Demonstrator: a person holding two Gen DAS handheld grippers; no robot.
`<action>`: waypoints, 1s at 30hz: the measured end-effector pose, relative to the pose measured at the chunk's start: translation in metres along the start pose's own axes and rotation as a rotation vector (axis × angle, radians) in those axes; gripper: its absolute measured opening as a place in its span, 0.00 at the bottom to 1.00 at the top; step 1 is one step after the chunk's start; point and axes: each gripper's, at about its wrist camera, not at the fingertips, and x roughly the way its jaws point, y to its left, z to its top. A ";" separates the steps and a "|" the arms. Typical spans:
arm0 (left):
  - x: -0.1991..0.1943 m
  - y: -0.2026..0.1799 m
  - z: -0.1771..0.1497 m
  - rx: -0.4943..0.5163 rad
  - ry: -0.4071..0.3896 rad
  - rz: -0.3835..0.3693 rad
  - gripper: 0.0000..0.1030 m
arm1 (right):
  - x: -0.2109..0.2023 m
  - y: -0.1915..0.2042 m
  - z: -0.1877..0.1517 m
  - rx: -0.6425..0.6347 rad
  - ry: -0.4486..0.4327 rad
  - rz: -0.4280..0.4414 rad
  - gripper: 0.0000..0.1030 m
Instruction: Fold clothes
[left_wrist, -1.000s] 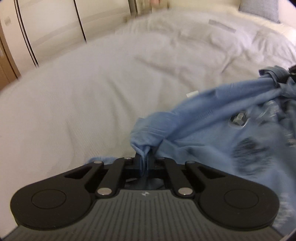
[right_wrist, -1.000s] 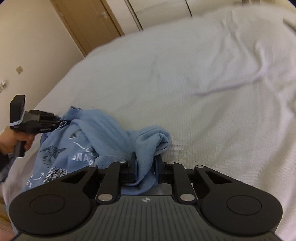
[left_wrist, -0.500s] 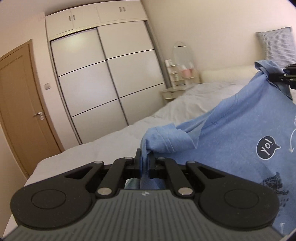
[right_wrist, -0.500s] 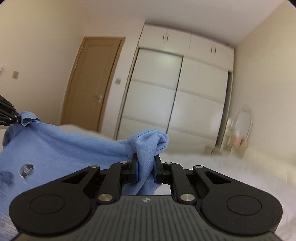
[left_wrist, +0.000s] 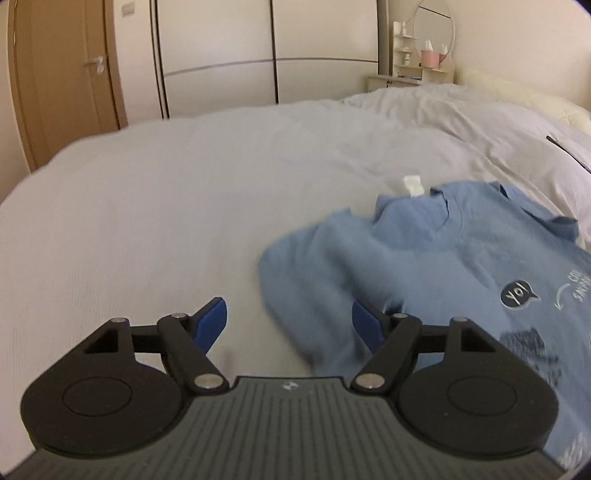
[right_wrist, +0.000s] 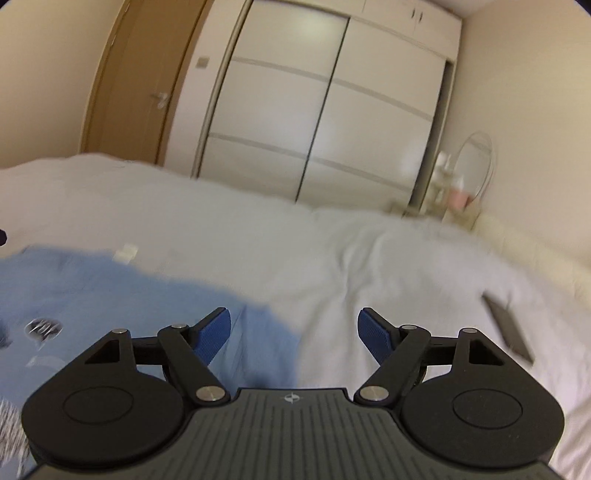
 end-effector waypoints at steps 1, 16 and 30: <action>-0.004 0.004 -0.004 -0.016 0.005 -0.017 0.70 | -0.002 0.004 -0.008 0.011 0.016 0.019 0.75; 0.007 -0.046 -0.006 0.141 0.010 -0.062 0.31 | -0.048 -0.013 -0.064 0.016 0.111 0.108 0.75; -0.030 0.030 -0.001 -0.002 -0.026 0.066 0.03 | -0.006 -0.013 -0.035 -0.077 0.107 0.098 0.75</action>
